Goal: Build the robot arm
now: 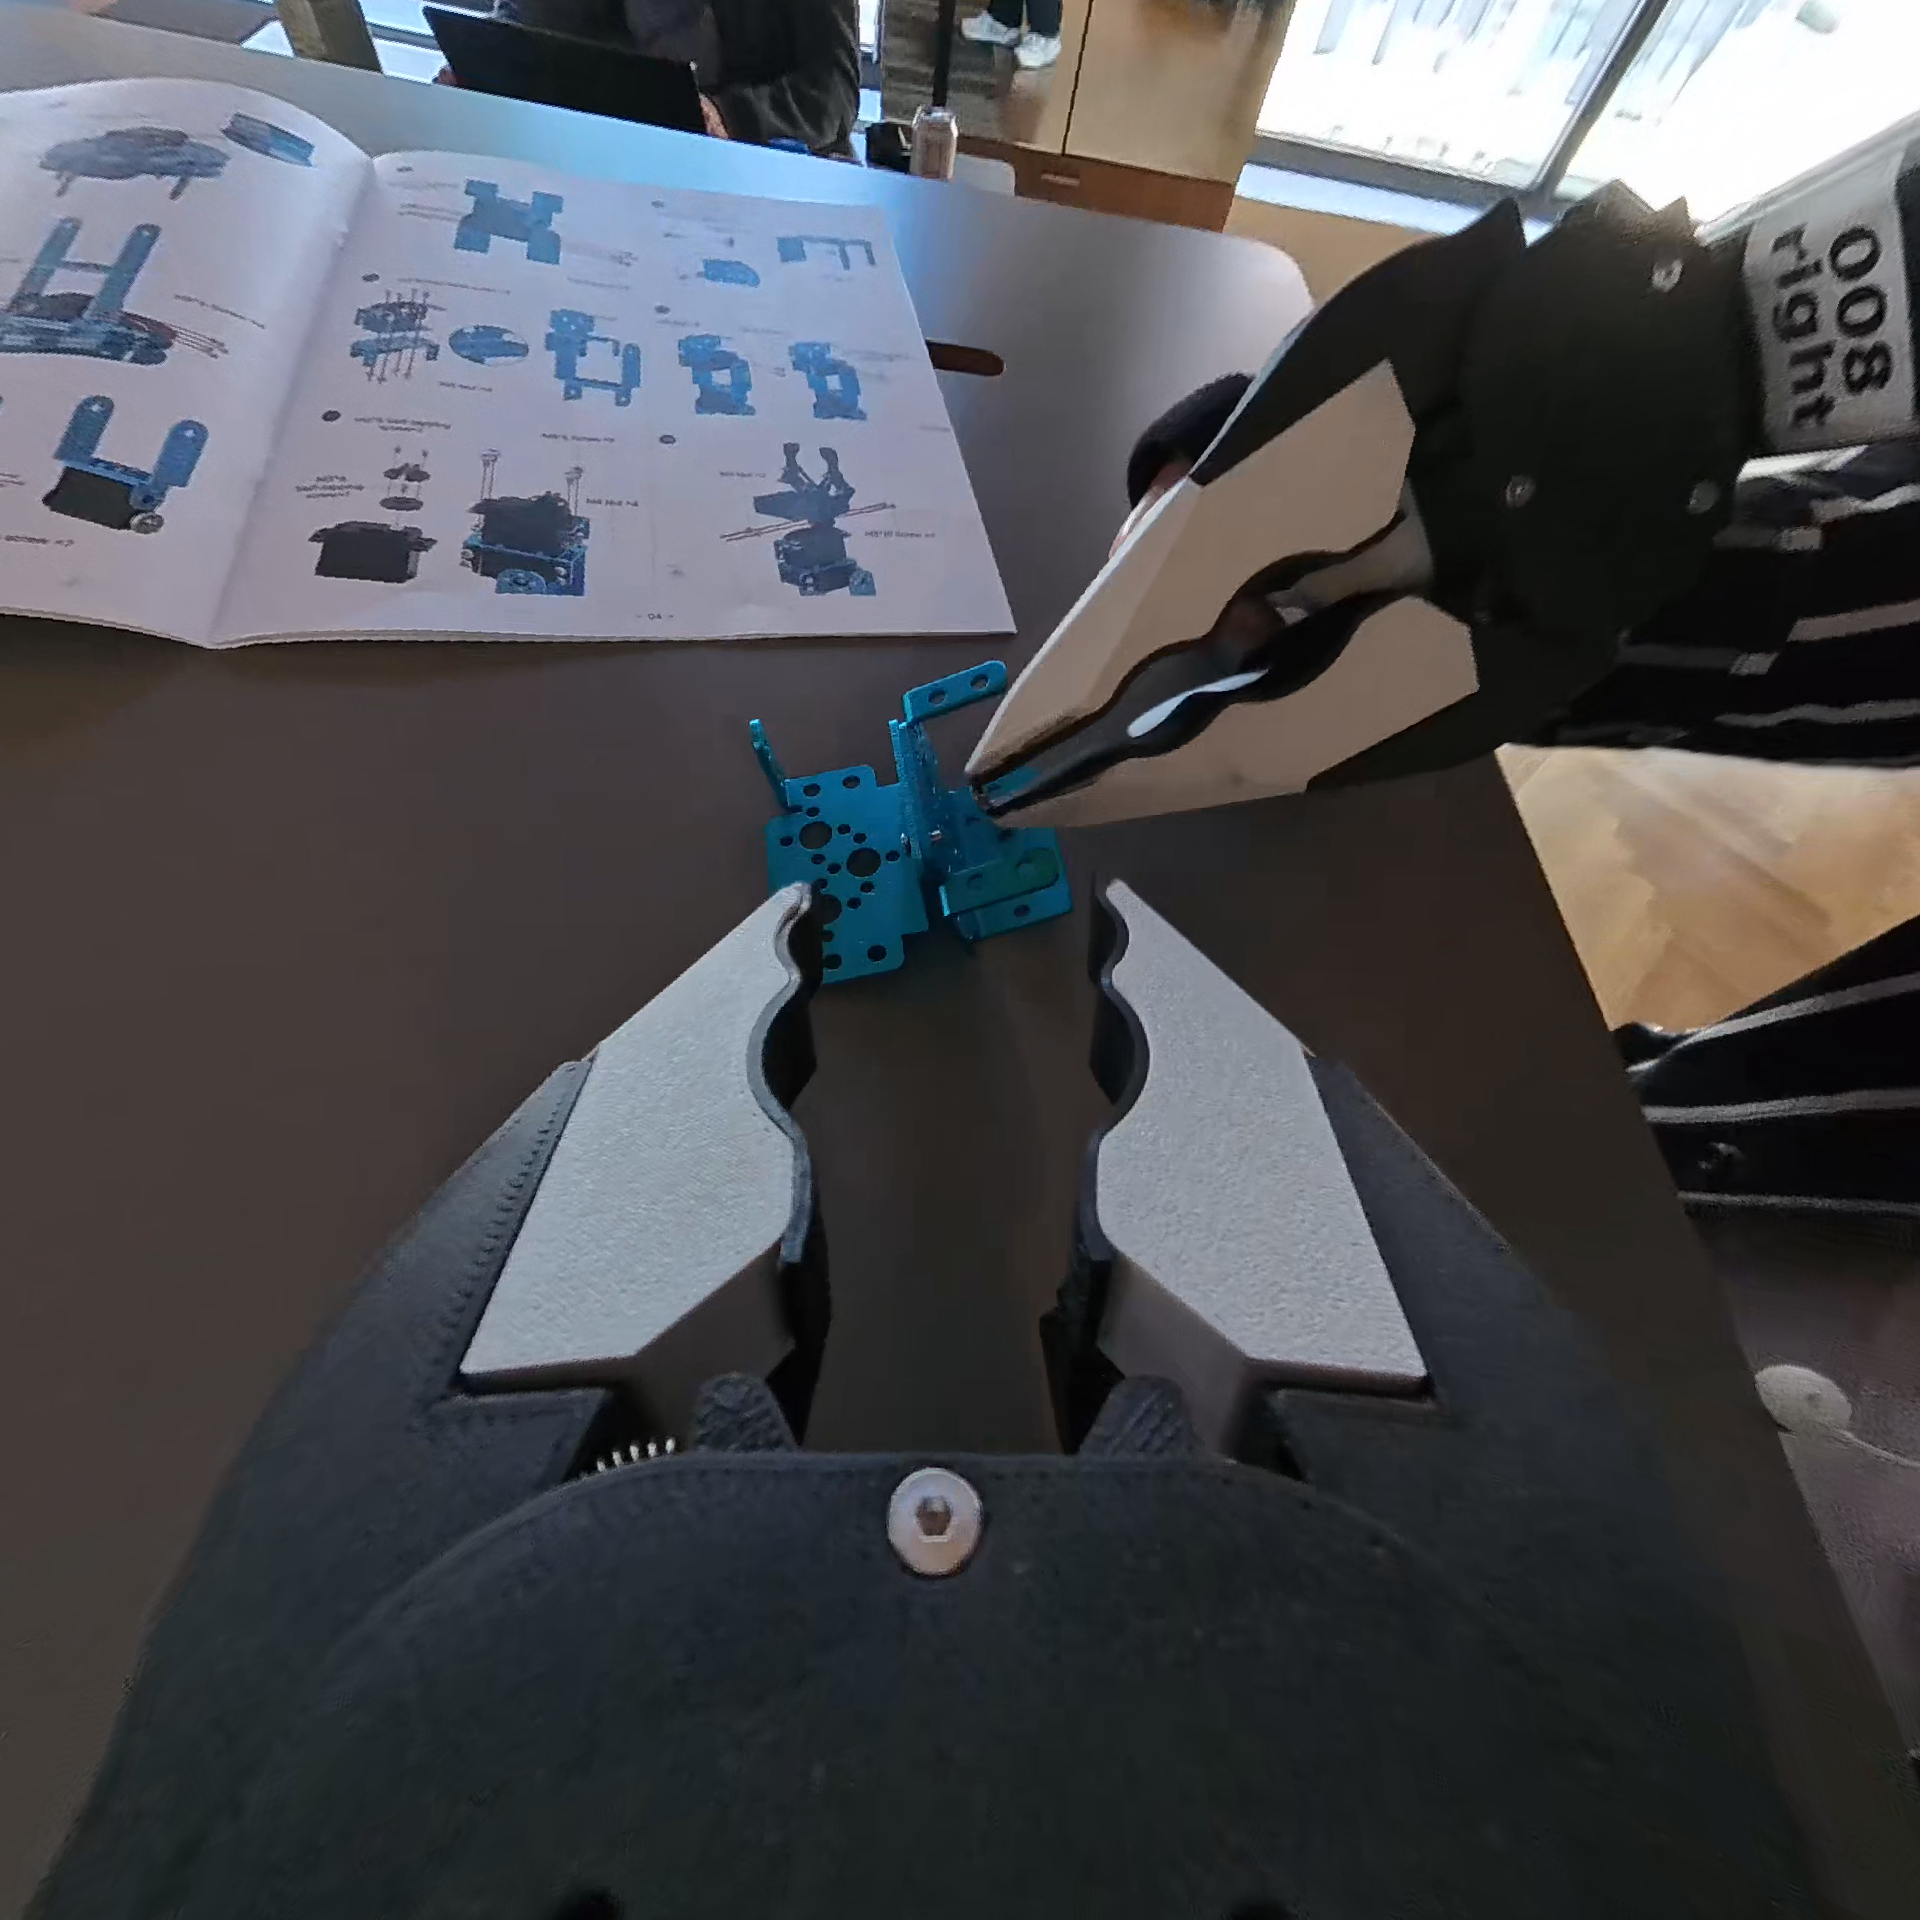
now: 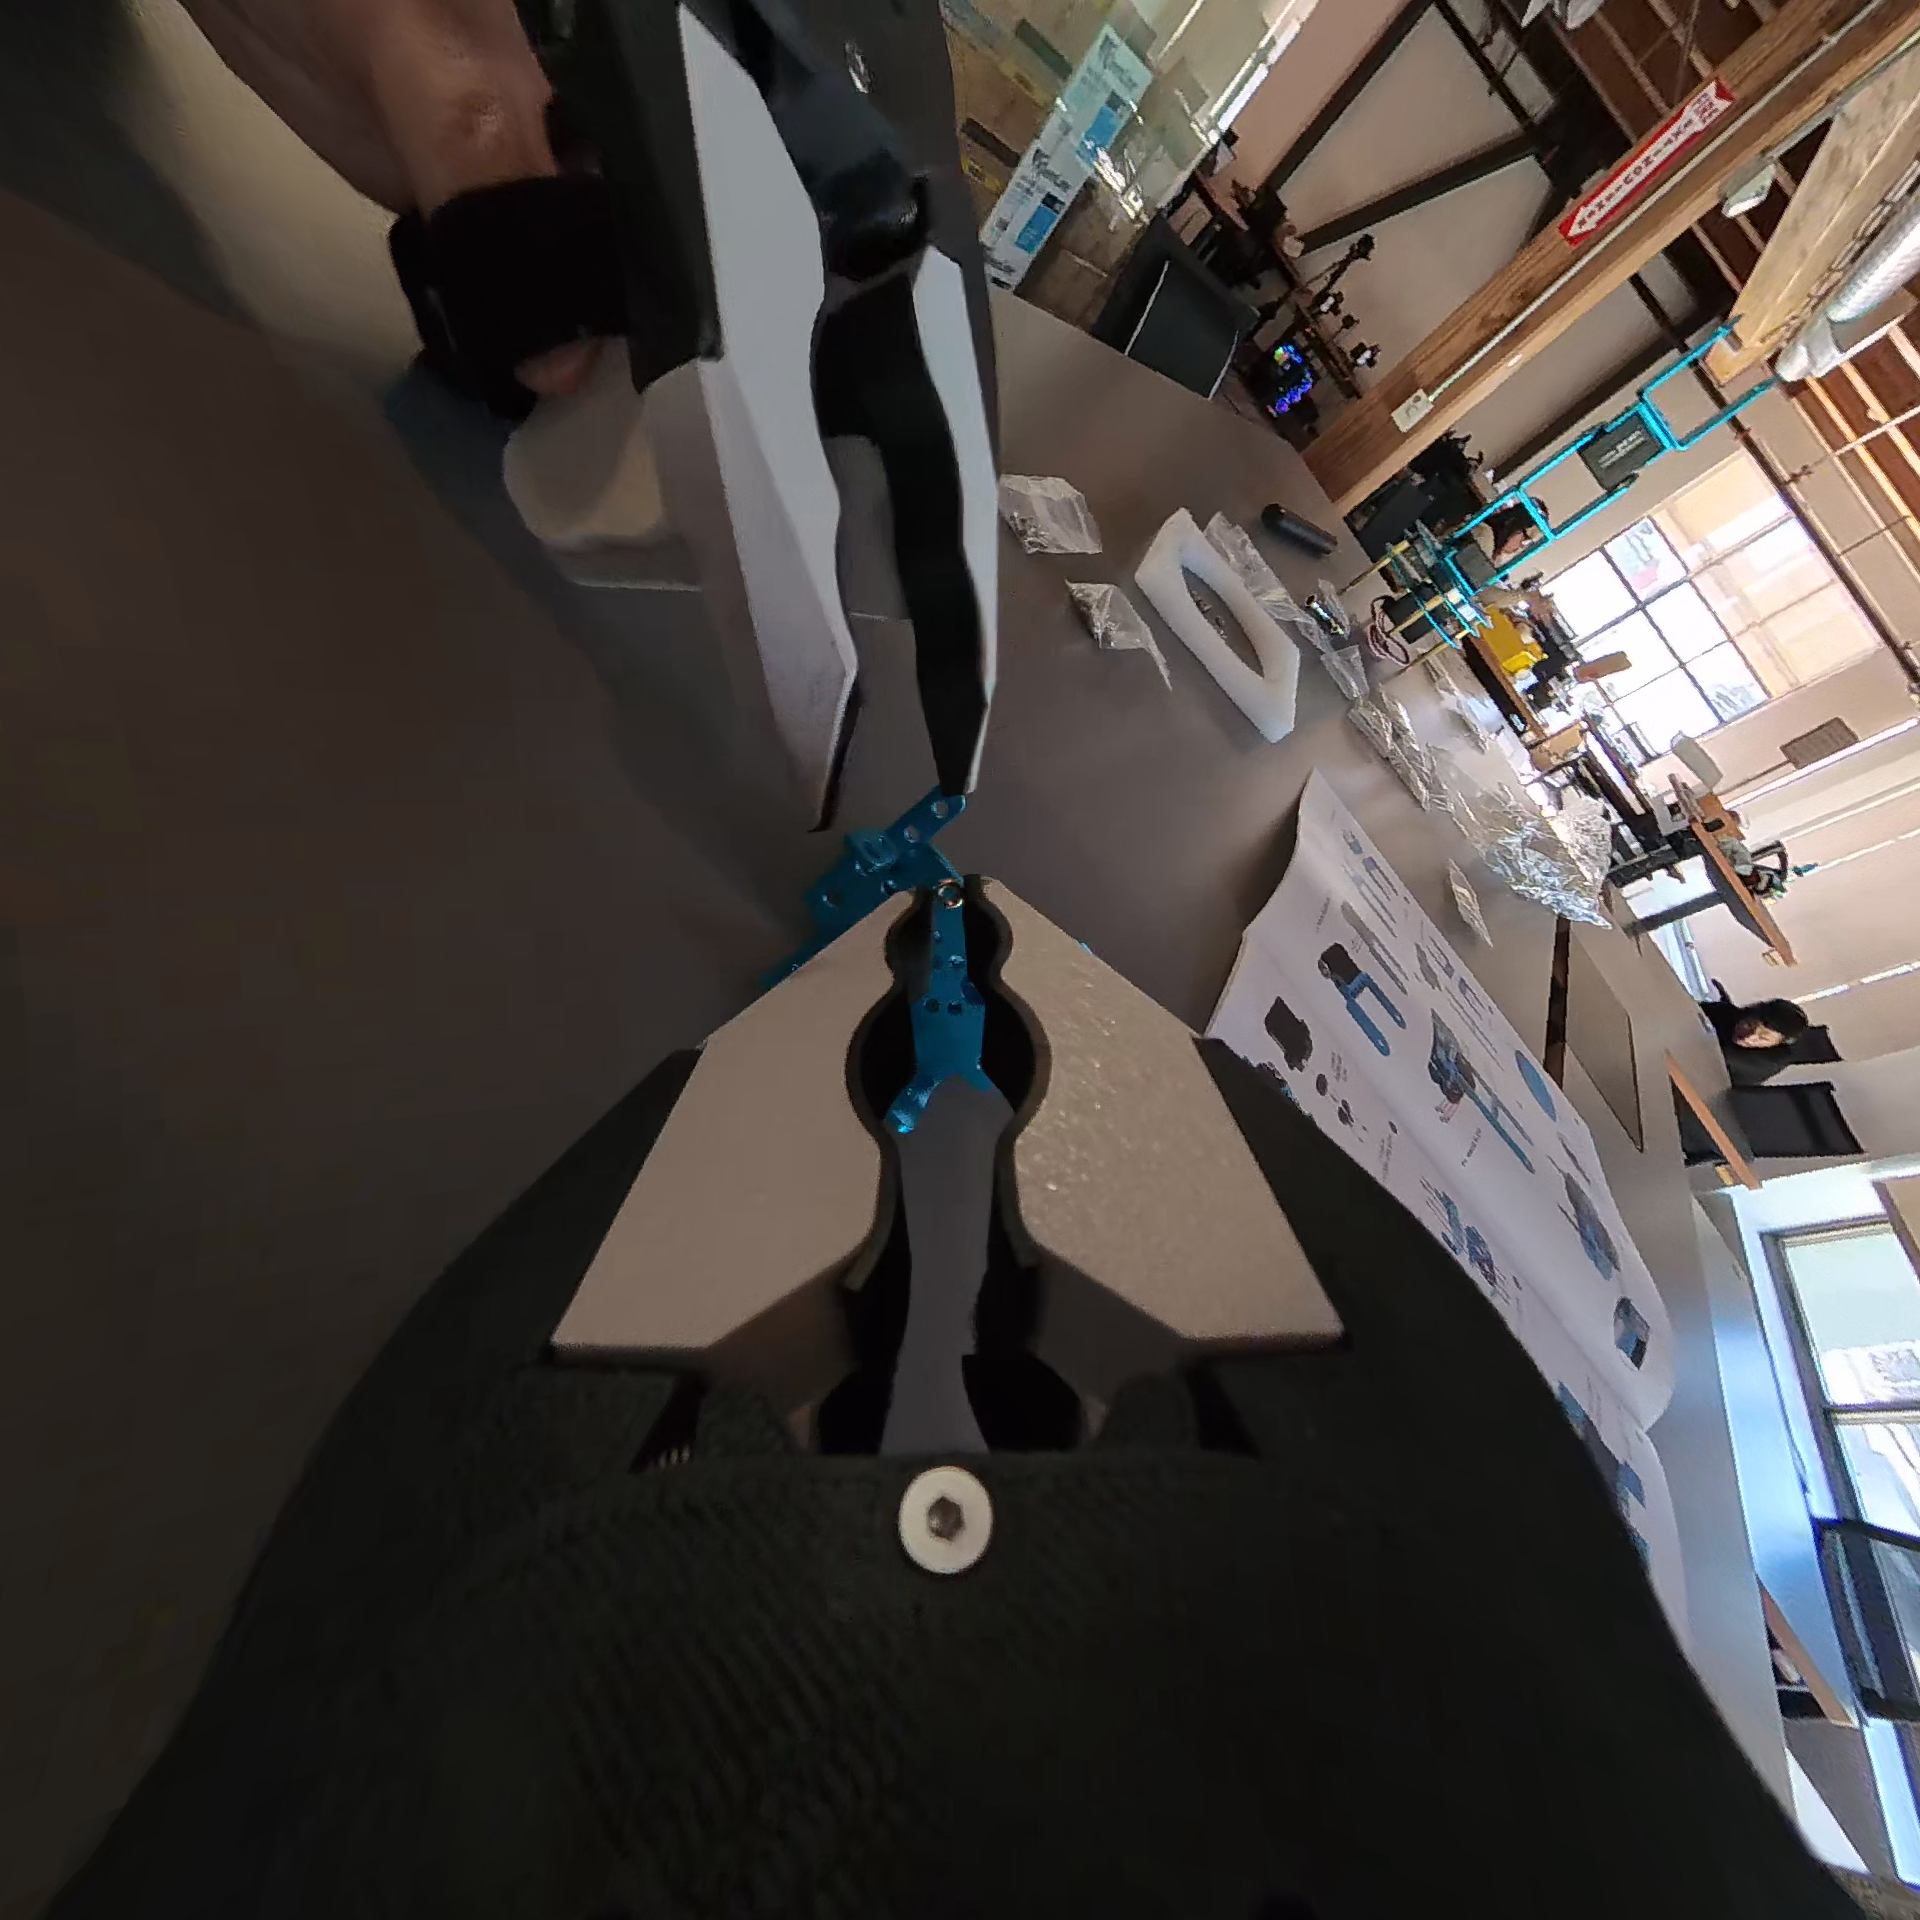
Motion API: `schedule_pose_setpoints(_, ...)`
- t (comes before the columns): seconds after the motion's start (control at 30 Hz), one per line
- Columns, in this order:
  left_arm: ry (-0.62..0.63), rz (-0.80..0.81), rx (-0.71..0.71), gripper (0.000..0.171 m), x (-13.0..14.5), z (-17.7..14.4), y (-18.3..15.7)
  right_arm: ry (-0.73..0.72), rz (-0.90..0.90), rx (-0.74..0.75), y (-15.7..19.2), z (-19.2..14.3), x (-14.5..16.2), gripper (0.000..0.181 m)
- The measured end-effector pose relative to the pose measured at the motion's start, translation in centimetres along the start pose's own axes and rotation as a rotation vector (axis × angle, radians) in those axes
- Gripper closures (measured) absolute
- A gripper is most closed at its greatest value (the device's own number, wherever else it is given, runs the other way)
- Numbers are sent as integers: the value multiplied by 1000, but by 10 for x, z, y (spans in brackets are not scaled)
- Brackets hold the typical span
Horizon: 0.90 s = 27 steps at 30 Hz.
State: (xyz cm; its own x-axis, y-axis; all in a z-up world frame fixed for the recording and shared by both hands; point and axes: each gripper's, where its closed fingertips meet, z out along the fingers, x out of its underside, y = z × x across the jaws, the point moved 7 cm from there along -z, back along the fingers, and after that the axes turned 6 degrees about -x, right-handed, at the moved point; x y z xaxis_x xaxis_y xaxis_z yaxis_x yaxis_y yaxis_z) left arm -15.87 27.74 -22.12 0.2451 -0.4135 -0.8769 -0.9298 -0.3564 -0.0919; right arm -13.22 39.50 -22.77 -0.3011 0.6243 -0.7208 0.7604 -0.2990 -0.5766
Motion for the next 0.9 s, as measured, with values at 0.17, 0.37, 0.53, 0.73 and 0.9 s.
schedule_pose_setpoints(0.17, 15, 13, -39, 120, 2, 0, 1, -23, -28, -5, -2, -4, 2, 177)
schedule_pose_setpoints(0.37, 42, 30, -27, 118, 3, 5, -2, 4, -97, 1, 1, 0, 3, 177)
schedule_pose_setpoints(0.53, 25, 7, -11, 119, 1, 5, -3, 17, -116, 47, 0, 1, 2, 177)
schedule_pose_setpoints(0.73, -4, -5, 2, 116, -1, 3, -4, 40, -177, 42, 6, 6, 0, 177)
schedule_pose_setpoints(0.9, 48, 33, 25, 109, 2, 9, -10, 50, -185, 35, 5, 8, 2, 177)
